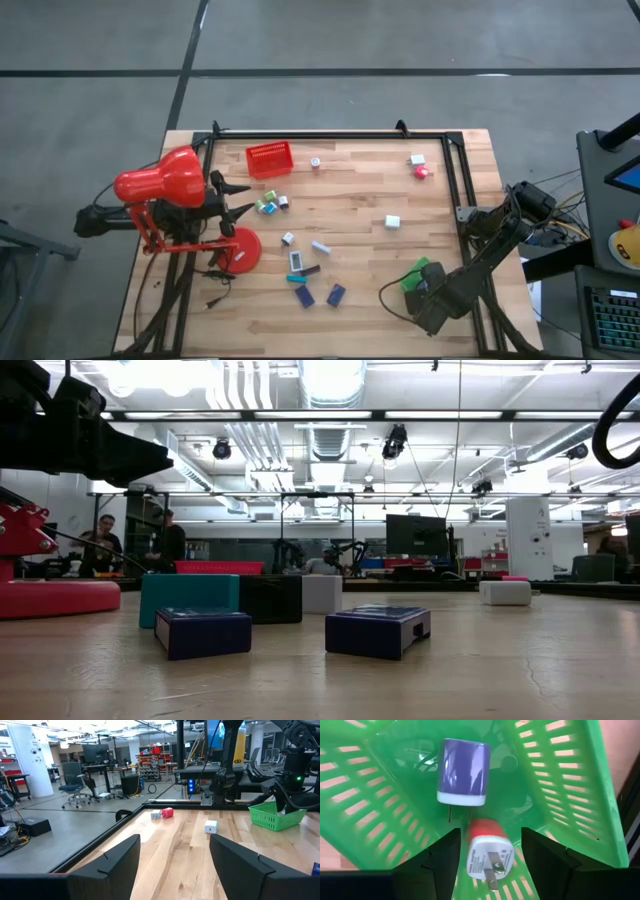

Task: Pick & Place Office items
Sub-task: Put the right pink white charger adapter into the green bin, then put the pink charger adapter into the green bin

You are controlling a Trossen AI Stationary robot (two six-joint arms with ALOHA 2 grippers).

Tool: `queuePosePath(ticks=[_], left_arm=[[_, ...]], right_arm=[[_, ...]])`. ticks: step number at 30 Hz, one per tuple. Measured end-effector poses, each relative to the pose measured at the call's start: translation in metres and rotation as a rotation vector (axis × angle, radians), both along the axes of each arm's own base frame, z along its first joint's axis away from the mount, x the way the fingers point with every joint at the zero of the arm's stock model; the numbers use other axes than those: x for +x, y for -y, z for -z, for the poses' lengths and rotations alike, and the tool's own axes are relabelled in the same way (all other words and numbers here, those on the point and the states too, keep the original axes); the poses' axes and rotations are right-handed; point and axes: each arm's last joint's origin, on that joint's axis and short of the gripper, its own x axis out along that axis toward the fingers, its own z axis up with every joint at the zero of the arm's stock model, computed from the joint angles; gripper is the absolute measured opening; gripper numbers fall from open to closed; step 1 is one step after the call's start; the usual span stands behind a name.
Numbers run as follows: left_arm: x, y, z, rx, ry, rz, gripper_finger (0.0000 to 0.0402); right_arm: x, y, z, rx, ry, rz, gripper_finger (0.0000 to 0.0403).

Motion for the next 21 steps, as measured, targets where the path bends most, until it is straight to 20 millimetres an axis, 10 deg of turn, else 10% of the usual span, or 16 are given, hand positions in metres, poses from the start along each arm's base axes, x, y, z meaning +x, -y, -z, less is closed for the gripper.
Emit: queuePosePath(ticks=[7,21], left_arm=[[0.0,0.0,0.0,0.0,0.0,0.0,0.0245],[0.0,0.0,0.0,0.0,0.0,0.0,0.0245]], right_arm=[[0.0,0.002,-0.007,-0.024,0.029,-0.003,0.0214],[-0.033,0.057,-0.105,0.085,0.209,0.047,0.0215]])
